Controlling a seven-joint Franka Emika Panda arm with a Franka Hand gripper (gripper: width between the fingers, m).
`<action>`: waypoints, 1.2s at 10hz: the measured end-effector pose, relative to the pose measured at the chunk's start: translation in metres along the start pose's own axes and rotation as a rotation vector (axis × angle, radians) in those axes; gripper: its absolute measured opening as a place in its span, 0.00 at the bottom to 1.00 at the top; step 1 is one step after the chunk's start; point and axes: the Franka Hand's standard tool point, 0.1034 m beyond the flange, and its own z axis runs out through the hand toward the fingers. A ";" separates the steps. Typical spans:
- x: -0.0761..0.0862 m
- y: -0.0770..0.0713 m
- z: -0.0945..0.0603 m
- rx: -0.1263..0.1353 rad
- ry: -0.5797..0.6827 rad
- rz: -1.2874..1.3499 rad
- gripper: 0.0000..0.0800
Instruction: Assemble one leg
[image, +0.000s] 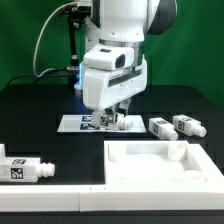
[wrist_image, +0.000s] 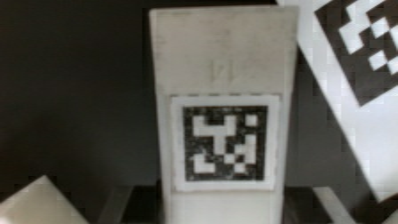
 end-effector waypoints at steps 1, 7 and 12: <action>-0.001 0.000 0.000 -0.001 -0.003 -0.068 0.36; -0.015 -0.001 0.011 0.004 -0.011 -0.830 0.36; -0.010 -0.010 0.016 0.026 -0.041 -1.242 0.36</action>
Offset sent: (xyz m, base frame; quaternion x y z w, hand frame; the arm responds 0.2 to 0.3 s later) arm -0.0054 0.0181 -0.0088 0.0126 0.0586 -0.2893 0.9553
